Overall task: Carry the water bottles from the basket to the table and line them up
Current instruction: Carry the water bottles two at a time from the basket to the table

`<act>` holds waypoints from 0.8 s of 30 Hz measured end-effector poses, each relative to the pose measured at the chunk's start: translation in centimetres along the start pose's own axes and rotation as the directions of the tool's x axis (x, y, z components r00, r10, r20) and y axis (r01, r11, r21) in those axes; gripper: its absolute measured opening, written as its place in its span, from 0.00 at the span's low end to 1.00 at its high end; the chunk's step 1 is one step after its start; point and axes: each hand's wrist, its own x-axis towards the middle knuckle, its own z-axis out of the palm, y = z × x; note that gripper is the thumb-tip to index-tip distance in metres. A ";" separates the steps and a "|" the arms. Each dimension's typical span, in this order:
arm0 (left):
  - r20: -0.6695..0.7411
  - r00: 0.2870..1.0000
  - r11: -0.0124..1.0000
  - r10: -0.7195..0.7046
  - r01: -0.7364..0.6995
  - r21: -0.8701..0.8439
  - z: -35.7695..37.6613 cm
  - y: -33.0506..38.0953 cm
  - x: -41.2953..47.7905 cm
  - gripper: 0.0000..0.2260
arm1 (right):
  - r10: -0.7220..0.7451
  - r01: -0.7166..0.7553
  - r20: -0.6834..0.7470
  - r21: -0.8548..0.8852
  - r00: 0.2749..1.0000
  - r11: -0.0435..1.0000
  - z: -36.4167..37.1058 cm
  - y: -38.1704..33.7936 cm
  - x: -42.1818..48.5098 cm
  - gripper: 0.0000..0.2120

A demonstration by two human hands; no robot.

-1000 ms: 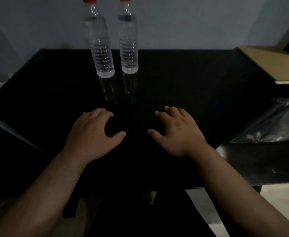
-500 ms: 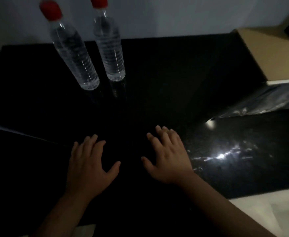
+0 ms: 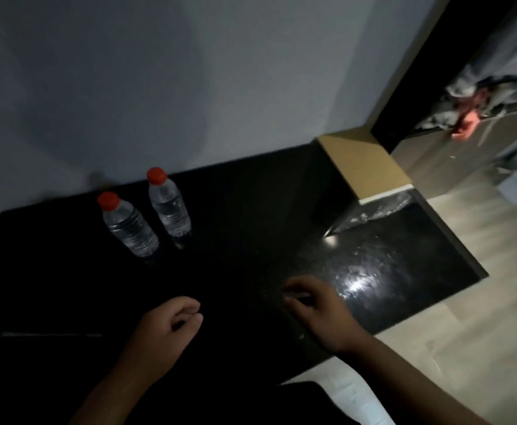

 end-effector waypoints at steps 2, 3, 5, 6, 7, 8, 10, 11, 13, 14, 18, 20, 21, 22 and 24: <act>0.077 0.997 0.999 0.032 -0.032 0.005 0.9 1.7 -0.1 0.07 | 0.059 -0.050 -0.090 0.098 0.994 0.994 -1.9 0.4 -2.0 0.11; 0.093 0.994 0.998 0.064 -0.065 0.008 1.6 2.5 0.0 0.06 | 0.093 -0.073 -0.127 0.150 0.988 0.986 -2.9 0.5 -2.9 0.12; 0.107 0.985 0.990 0.138 -0.141 0.015 3.0 4.5 0.4 0.04 | 0.152 -0.094 -0.215 0.258 0.965 0.962 -4.8 1.0 -4.4 0.11; 0.132 0.979 0.987 0.155 -0.159 0.019 3.7 5.5 0.8 0.05 | 0.179 -0.095 -0.261 0.307 0.949 0.947 -5.7 1.3 -5.1 0.08; 0.169 0.974 0.987 0.151 -0.157 0.027 4.4 6.7 1.2 0.06 | 0.204 -0.090 -0.300 0.355 0.932 0.931 -6.5 1.7 -5.7 0.07; 0.208 0.967 0.988 0.145 -0.153 0.027 5.2 7.7 1.8 0.07 | 0.224 -0.087 -0.328 0.385 0.918 0.919 -7.4 2.2 -6.3 0.09; 0.262 0.956 0.989 0.134 -0.148 0.032 7.1 9.7 2.8 0.07 | 0.250 -0.085 -0.367 0.411 0.896 0.908 -9.0 3.5 -7.4 0.11; 0.273 0.951 0.986 0.145 -0.161 0.036 8.1 10.7 3.4 0.07 | 0.259 -0.085 -0.381 0.417 0.888 0.905 -9.9 4.2 -7.8 0.10; 0.280 0.945 0.981 0.166 -0.187 0.048 10.8 12.8 4.4 0.06 | 0.289 -0.092 -0.406 0.439 0.867 0.894 -11.9 6.1 -8.7 0.10; 0.284 0.943 0.979 0.175 -0.197 0.050 12.3 14.0 4.9 0.06 | 0.303 -0.093 -0.419 0.451 0.856 0.888 -13.0 7.1 -9.0 0.10; 0.323 0.929 0.974 0.182 -0.214 0.068 19.2 19.0 6.7 0.08 | 0.347 -0.082 -0.468 0.498 0.813 0.863 -18.5 11.6 -9.8 0.11; 0.344 0.923 0.973 0.172 -0.215 0.089 22.8 21.2 7.4 0.08 | 0.378 -0.074 -0.489 0.532 0.786 0.843 -21.6 13.7 -10.4 0.11; 0.361 0.916 0.970 0.174 -0.223 0.099 24.8 22.3 7.9 0.08 | 0.390 -0.069 -0.504 0.543 0.771 0.837 -23.2 14.9 -10.7 0.11; 0.383 0.906 0.965 0.179 -0.237 0.110 26.9 23.3 8.3 0.08 | 0.401 -0.068 -0.515 0.550 0.758 0.833 -24.6 16.0 -11.2 0.11; 0.433 0.877 0.951 0.210 -0.286 0.117 31.1 25.5 8.9 0.09 | 0.428 -0.074 -0.525 0.566 0.735 0.821 -27.4 17.9 -12.4 0.10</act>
